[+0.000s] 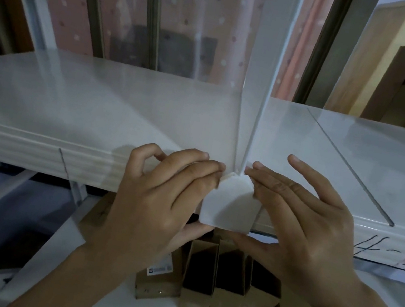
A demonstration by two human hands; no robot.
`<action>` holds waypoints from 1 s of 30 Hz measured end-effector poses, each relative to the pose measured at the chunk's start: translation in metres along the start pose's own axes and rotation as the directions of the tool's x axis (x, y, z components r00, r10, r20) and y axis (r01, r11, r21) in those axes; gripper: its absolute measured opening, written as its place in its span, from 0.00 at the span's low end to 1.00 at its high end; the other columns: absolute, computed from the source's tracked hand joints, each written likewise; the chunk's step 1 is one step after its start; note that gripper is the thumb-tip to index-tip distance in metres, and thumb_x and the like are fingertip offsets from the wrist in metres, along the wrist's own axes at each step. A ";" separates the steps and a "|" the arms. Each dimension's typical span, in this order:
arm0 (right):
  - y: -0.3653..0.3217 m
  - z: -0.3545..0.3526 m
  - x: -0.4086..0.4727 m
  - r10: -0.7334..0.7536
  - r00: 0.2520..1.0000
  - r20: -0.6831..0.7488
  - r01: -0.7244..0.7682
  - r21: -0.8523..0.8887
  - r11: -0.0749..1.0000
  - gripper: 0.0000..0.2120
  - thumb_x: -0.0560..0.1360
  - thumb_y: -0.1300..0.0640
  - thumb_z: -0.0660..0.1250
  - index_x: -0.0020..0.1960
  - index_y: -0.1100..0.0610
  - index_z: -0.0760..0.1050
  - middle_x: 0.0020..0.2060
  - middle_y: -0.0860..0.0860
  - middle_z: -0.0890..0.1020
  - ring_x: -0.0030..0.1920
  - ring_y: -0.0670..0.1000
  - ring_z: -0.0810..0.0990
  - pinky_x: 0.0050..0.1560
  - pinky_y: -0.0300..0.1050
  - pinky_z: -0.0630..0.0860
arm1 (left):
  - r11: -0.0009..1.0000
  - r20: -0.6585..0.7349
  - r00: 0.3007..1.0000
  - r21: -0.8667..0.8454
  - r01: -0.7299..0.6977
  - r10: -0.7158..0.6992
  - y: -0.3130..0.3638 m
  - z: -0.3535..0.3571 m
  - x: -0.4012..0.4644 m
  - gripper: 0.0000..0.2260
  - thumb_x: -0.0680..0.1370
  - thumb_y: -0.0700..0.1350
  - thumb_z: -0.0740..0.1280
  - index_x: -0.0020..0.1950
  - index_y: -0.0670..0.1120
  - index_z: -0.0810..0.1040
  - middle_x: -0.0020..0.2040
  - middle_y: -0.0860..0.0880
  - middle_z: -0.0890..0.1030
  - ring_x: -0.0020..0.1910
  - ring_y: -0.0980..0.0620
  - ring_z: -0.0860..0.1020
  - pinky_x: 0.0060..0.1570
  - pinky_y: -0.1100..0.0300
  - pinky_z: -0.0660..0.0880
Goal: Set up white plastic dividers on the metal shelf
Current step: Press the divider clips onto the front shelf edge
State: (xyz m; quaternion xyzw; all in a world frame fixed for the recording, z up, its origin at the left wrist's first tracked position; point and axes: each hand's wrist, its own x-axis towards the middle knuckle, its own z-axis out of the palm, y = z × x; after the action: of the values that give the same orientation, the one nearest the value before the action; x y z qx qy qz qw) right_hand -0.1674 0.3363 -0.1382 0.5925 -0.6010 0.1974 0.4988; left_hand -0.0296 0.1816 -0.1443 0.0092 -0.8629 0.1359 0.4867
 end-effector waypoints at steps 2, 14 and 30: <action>-0.001 0.001 0.001 0.008 1.000 0.003 -0.008 0.003 1.000 0.22 0.72 0.45 0.74 0.46 0.67 0.83 0.53 0.57 0.84 0.57 0.53 0.82 0.66 0.56 0.72 | 1.000 -0.006 1.000 -0.002 -0.002 0.002 -0.002 0.000 -0.001 0.18 0.73 0.57 0.72 0.52 0.43 0.83 0.58 0.52 0.83 0.60 0.52 0.79 0.54 0.49 0.67; -0.027 0.019 0.021 0.003 1.000 -0.002 -0.003 0.009 1.000 0.21 0.71 0.46 0.75 0.46 0.66 0.84 0.54 0.57 0.84 0.57 0.52 0.81 0.66 0.55 0.72 | 1.000 0.007 1.000 0.023 0.014 -0.014 -0.031 -0.013 -0.017 0.18 0.73 0.56 0.72 0.53 0.44 0.83 0.58 0.52 0.82 0.60 0.52 0.79 0.55 0.50 0.67; -0.050 0.033 0.032 0.048 0.999 -0.010 -0.048 0.031 0.998 0.22 0.72 0.46 0.73 0.45 0.67 0.83 0.53 0.58 0.83 0.57 0.51 0.80 0.63 0.56 0.74 | 1.000 -0.010 1.000 0.016 0.004 -0.004 -0.056 -0.020 -0.026 0.17 0.74 0.57 0.71 0.52 0.44 0.84 0.57 0.52 0.83 0.60 0.53 0.80 0.55 0.49 0.67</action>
State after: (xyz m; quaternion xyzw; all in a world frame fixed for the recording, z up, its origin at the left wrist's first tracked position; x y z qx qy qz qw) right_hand -0.1279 0.2814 -0.1429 0.5844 -0.6091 0.2216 0.4882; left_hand 0.0089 0.1295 -0.1437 0.0142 -0.8592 0.1417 0.4914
